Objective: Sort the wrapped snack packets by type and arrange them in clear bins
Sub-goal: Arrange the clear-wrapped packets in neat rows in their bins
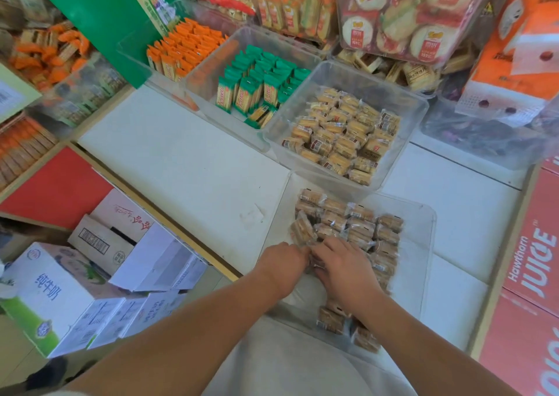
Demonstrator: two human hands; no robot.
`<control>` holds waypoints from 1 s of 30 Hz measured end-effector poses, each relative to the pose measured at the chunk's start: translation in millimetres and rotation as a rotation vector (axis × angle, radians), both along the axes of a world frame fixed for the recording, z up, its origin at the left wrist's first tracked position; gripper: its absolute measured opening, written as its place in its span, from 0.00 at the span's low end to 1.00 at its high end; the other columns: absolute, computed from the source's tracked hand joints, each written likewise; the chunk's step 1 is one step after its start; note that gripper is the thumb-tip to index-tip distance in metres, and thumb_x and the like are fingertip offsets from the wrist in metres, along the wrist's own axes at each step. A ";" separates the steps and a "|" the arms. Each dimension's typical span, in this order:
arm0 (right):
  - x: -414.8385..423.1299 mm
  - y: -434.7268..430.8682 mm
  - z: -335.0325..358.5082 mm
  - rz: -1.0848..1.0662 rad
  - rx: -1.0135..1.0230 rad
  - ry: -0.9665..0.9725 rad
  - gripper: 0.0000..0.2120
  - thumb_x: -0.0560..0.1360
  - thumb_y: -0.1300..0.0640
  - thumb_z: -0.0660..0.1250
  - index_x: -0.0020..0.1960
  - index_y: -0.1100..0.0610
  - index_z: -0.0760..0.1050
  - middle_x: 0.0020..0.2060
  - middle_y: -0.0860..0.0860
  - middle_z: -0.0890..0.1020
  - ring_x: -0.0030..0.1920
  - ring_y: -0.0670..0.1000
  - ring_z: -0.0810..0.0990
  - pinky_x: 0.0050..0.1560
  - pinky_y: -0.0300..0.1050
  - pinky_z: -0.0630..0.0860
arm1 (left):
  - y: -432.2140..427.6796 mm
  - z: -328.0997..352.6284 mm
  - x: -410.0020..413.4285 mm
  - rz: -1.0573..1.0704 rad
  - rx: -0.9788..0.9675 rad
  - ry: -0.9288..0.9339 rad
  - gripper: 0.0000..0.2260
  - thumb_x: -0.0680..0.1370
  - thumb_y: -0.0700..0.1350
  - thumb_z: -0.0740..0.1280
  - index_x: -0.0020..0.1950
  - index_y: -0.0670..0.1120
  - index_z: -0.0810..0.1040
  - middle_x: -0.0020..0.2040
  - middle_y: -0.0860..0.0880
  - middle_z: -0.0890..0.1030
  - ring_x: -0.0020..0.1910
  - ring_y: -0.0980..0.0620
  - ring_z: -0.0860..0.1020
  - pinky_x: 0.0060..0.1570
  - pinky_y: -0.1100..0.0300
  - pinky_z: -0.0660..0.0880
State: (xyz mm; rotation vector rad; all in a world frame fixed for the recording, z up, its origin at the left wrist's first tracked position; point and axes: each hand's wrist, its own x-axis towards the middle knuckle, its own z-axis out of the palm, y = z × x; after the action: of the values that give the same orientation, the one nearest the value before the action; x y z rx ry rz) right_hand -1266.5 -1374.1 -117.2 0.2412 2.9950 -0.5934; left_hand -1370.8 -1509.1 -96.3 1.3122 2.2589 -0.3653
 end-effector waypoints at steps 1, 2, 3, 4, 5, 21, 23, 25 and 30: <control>0.6 0.7 -1.5 -0.007 -0.009 -0.003 0.18 0.66 0.53 0.80 0.53 0.51 0.80 0.46 0.48 0.79 0.46 0.52 0.80 0.45 0.48 0.79 | 1.1 3.8 -3.0 -0.007 0.001 -0.001 0.17 0.78 0.38 0.69 0.66 0.43 0.71 0.55 0.41 0.78 0.54 0.42 0.79 0.45 0.51 0.73; 2.1 1.1 -3.2 -0.002 -0.003 0.001 0.17 0.67 0.52 0.80 0.53 0.51 0.80 0.46 0.48 0.79 0.46 0.52 0.80 0.46 0.47 0.78 | 1.4 9.7 -5.6 -0.030 -0.002 0.003 0.16 0.78 0.38 0.69 0.64 0.42 0.73 0.55 0.41 0.77 0.55 0.42 0.78 0.45 0.50 0.74; 3.3 1.5 -4.9 0.007 0.013 0.014 0.16 0.67 0.51 0.80 0.52 0.51 0.79 0.45 0.47 0.78 0.46 0.52 0.80 0.45 0.46 0.77 | 1.4 16.3 -8.8 -0.060 -0.001 0.001 0.13 0.78 0.38 0.69 0.63 0.41 0.76 0.56 0.40 0.77 0.55 0.41 0.78 0.46 0.50 0.74; 5.0 1.8 -6.7 0.010 0.022 0.022 0.15 0.67 0.50 0.79 0.50 0.50 0.79 0.45 0.47 0.78 0.45 0.51 0.79 0.45 0.45 0.76 | 1.3 23.5 -12.5 -0.087 0.010 -0.016 0.12 0.79 0.37 0.67 0.62 0.40 0.78 0.58 0.40 0.76 0.56 0.40 0.77 0.47 0.50 0.74; 6.4 2.6 -8.7 0.011 0.022 0.025 0.15 0.68 0.49 0.79 0.50 0.50 0.78 0.45 0.46 0.77 0.45 0.51 0.79 0.45 0.45 0.76 | 0.2 30.2 -16.7 -0.099 0.035 -0.033 0.11 0.79 0.36 0.66 0.62 0.40 0.79 0.59 0.40 0.75 0.56 0.40 0.76 0.46 0.50 0.73; -0.7 2.1 -10.7 -0.187 0.013 -0.017 0.22 0.65 0.41 0.79 0.54 0.48 0.80 0.51 0.46 0.76 0.54 0.52 0.75 0.58 0.52 0.75 | -1.1 18.3 -50.8 -0.350 0.230 0.153 0.17 0.75 0.36 0.66 0.63 0.46 0.73 0.51 0.49 0.81 0.56 0.46 0.71 0.55 0.51 0.63; 1.0 5.2 -9.9 -0.249 -0.072 0.034 0.19 0.66 0.43 0.80 0.52 0.50 0.82 0.50 0.46 0.77 0.53 0.51 0.76 0.54 0.49 0.77 | 0.4 17.3 -49.9 -0.365 0.209 0.166 0.16 0.76 0.39 0.67 0.63 0.46 0.74 0.50 0.49 0.82 0.56 0.46 0.71 0.55 0.50 0.62; 6.8 6.7 -7.4 -0.318 -0.170 0.115 0.14 0.67 0.48 0.81 0.48 0.52 0.83 0.47 0.45 0.78 0.48 0.49 0.77 0.46 0.45 0.79 | 3.7 16.7 -52.8 -0.364 0.185 0.153 0.16 0.75 0.37 0.68 0.62 0.46 0.74 0.50 0.49 0.82 0.57 0.46 0.71 0.55 0.50 0.61; 32.2 3.7 13.5 -0.444 -0.270 0.187 0.07 0.71 0.60 0.79 0.47 0.53 0.84 0.44 0.43 0.80 0.45 0.47 0.79 0.43 0.33 0.73 | 11.4 18.6 -65.2 -0.385 0.181 0.160 0.35 0.76 0.36 0.69 0.80 0.44 0.57 0.57 0.47 0.81 0.63 0.43 0.70 0.55 0.50 0.63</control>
State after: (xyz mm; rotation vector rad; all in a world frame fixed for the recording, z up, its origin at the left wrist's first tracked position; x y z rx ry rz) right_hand -1234.3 -1370.4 -103.8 0.8858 2.9924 -1.1051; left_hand -1436.0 -1497.7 -77.6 1.8805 2.2006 -0.4182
